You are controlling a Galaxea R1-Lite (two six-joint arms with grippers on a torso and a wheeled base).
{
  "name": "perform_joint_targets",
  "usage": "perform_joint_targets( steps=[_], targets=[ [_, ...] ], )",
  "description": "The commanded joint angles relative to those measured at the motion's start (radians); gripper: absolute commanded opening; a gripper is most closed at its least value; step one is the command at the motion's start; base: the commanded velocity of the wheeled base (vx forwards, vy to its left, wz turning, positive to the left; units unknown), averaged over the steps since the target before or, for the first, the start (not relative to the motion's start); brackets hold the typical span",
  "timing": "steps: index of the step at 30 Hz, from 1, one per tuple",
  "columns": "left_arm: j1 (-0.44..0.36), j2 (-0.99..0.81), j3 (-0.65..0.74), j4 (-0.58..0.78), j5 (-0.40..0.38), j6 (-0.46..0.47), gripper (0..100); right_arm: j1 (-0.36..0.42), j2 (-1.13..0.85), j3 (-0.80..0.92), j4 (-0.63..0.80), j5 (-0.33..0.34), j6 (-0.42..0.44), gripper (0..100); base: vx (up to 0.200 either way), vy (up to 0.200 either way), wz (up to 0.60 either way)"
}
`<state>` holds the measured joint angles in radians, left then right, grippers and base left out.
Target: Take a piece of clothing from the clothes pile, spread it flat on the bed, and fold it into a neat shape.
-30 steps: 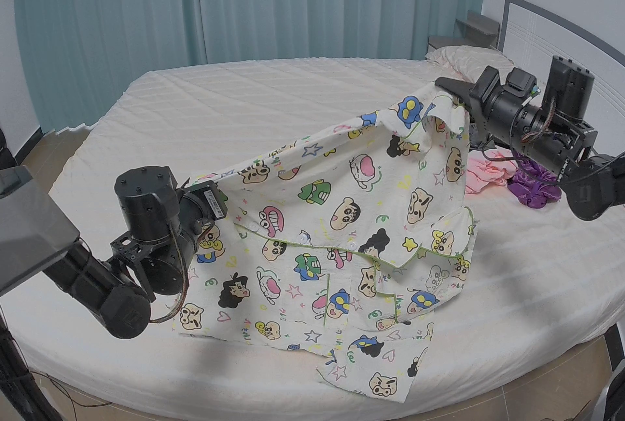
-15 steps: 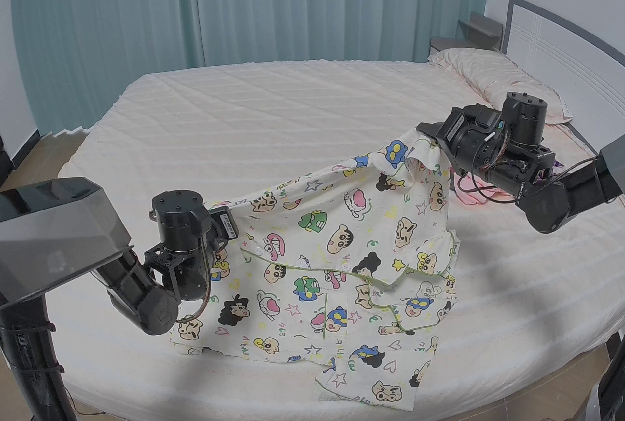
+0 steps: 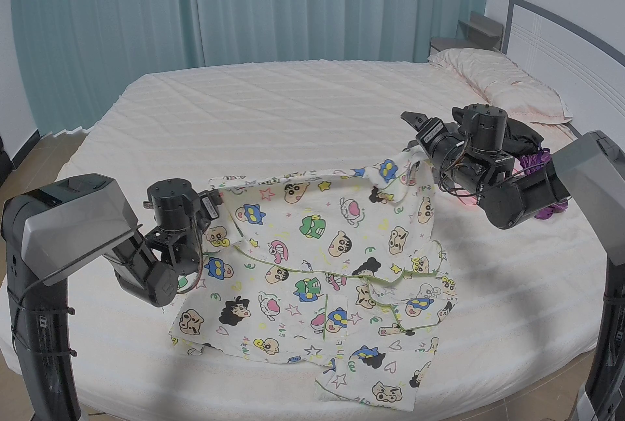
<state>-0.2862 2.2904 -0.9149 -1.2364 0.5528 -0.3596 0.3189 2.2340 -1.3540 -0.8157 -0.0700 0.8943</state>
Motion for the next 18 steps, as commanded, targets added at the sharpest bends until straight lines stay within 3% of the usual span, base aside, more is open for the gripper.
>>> perform_joint_targets(
  steps=[1,12,18],
  targets=[
    [0.068,0.040,-0.047,0.023,0.001,0.033,100,-0.014,0.081,-0.057,0.010,-0.039,0.015,100,0.000,0.000,0.00],
    [0.124,0.060,-0.144,0.129,-0.043,0.146,100,-0.026,0.061,-0.017,0.093,-0.034,0.014,100,0.000,0.000,0.00],
    [0.153,0.021,-0.329,0.336,-0.047,0.142,100,-0.041,0.006,0.108,0.109,0.024,0.009,100,0.000,0.000,0.00]
  ],
)
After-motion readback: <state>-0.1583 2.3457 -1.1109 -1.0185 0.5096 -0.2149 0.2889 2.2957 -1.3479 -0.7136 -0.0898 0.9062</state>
